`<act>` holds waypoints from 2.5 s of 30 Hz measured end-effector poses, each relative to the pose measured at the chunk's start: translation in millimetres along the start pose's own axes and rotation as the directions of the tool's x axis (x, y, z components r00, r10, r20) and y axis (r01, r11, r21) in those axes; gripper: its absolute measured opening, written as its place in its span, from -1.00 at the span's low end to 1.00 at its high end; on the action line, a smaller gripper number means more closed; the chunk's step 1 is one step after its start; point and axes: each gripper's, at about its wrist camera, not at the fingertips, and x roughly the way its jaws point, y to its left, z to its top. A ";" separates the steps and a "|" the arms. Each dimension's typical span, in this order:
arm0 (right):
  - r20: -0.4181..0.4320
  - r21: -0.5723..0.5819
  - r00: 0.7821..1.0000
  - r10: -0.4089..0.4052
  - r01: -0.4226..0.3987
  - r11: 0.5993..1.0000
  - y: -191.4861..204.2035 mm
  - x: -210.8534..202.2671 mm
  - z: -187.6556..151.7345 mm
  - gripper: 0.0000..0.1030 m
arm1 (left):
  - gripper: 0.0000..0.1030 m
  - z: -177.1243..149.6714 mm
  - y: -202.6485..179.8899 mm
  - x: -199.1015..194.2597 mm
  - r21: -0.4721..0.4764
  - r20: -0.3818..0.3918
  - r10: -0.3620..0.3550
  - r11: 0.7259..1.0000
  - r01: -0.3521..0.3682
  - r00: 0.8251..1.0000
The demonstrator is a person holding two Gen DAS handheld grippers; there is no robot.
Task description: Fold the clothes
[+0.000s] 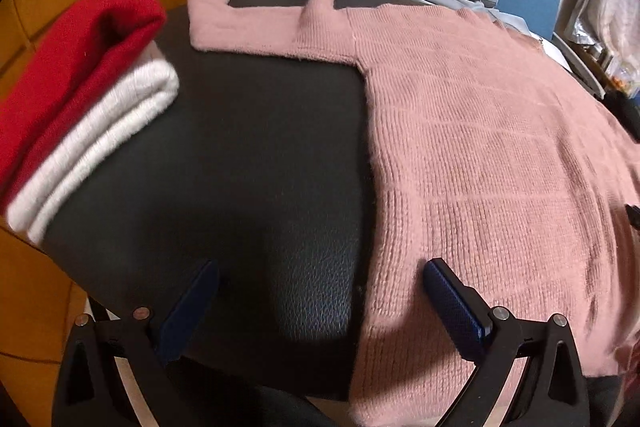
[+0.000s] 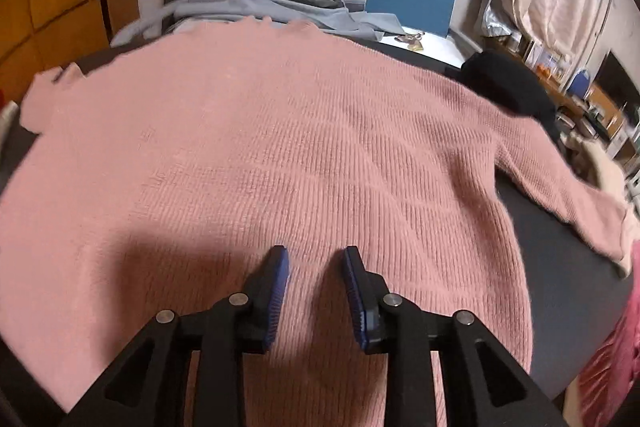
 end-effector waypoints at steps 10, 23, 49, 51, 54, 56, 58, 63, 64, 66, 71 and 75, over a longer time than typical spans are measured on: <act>0.042 0.071 0.999 0.028 -0.031 0.997 -6.6 0.3 -9.7 -0.43 | -0.14 6.3 -14.2 -14.2 0.224 0.042 0.002 0.974 -0.011 0.999; 0.031 0.110 1.000 0.002 -0.006 0.994 -12.4 12.6 -2.1 -0.40 | 0.93 220.4 77.9 -23.9 0.029 0.294 0.351 0.927 -0.375 0.889; 0.028 0.134 0.998 0.053 -0.057 0.989 -17.3 8.3 -5.8 -0.40 | -0.79 358.5 159.9 148.9 -0.338 -0.246 0.593 0.689 -0.641 0.767; 0.033 0.134 0.998 0.056 -0.060 0.989 -17.9 8.3 -6.4 -0.40 | -0.79 357.8 157.3 120.4 -0.391 -0.242 0.730 0.530 -0.753 0.639; 0.041 0.135 0.998 0.054 -0.059 0.989 -18.4 8.1 -7.6 -0.40 | -0.78 370.2 125.4 125.5 -0.256 -0.145 0.794 0.546 -0.798 0.590; 0.041 0.135 0.998 0.055 -0.060 0.989 -18.2 7.9 -7.5 -0.40 | -0.44 367.7 96.0 146.4 -0.113 -0.085 0.753 0.644 -0.757 0.653; 0.038 0.138 0.998 0.059 -0.063 0.988 -18.6 7.9 -7.0 -0.39 | 0.33 359.2 69.7 162.9 -0.005 -0.052 0.708 0.705 -0.709 0.704; 0.032 0.144 0.997 0.072 -0.076 0.987 -19.7 7.6 -7.0 -0.39 | 0.57 328.0 39.7 168.6 0.020 -0.010 0.721 0.693 -0.721 0.693; 0.033 0.141 0.997 0.072 -0.076 0.987 -19.7 7.5 -7.3 -0.39 | 0.57 324.2 38.1 168.1 0.020 -0.003 0.739 0.673 -0.739 0.674; 0.038 0.141 0.997 0.073 -0.078 0.987 -20.0 7.3 -7.9 -0.39 | 0.60 312.6 41.0 168.4 0.010 -0.008 0.796 0.605 -0.796 0.605; 0.039 0.137 0.997 0.063 -0.068 0.988 -18.8 7.7 -8.0 -0.39 | 0.73 295.0 70.0 175.8 -0.035 -0.121 0.847 0.518 -0.855 0.518; 0.017 0.112 0.999 0.046 -0.047 0.993 -14.8 8.1 -4.3 -0.40 | 0.76 290.2 84.1 192.4 -0.043 -0.114 0.847 0.519 -0.854 0.520</act>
